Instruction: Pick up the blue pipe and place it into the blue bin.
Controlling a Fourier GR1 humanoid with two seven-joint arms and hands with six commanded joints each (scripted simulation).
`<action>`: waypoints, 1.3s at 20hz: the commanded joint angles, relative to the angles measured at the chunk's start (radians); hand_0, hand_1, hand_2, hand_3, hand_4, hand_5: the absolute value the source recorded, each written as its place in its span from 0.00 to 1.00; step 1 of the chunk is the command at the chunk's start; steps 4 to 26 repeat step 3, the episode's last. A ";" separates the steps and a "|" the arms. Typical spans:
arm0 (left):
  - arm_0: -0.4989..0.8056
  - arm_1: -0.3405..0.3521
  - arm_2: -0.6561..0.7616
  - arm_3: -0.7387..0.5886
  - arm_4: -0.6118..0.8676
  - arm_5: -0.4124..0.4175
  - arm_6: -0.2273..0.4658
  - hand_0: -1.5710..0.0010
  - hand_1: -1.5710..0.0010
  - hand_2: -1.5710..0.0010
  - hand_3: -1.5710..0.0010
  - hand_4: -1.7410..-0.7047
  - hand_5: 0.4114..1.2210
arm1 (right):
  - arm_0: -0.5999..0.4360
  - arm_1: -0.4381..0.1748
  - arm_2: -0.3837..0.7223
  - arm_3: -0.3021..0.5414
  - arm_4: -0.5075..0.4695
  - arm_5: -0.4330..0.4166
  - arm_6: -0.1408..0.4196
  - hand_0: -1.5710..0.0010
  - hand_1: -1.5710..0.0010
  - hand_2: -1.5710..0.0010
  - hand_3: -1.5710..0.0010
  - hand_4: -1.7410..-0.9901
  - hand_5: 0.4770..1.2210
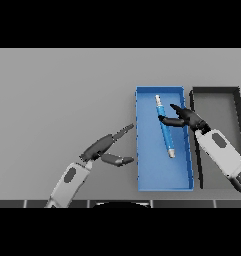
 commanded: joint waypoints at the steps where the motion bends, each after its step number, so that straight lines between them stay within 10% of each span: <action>1: -0.008 -0.002 0.006 0.011 0.002 0.000 0.003 1.00 1.00 1.00 1.00 0.83 0.02 | -0.004 0.000 0.006 0.007 0.010 0.007 0.002 1.00 1.00 1.00 1.00 0.96 0.24; 26: -0.021 -0.008 0.007 0.045 -0.003 -0.003 -0.013 1.00 1.00 1.00 1.00 0.83 0.02 | -0.004 0.000 0.001 0.018 0.008 0.009 -0.010 1.00 1.00 1.00 1.00 0.96 0.22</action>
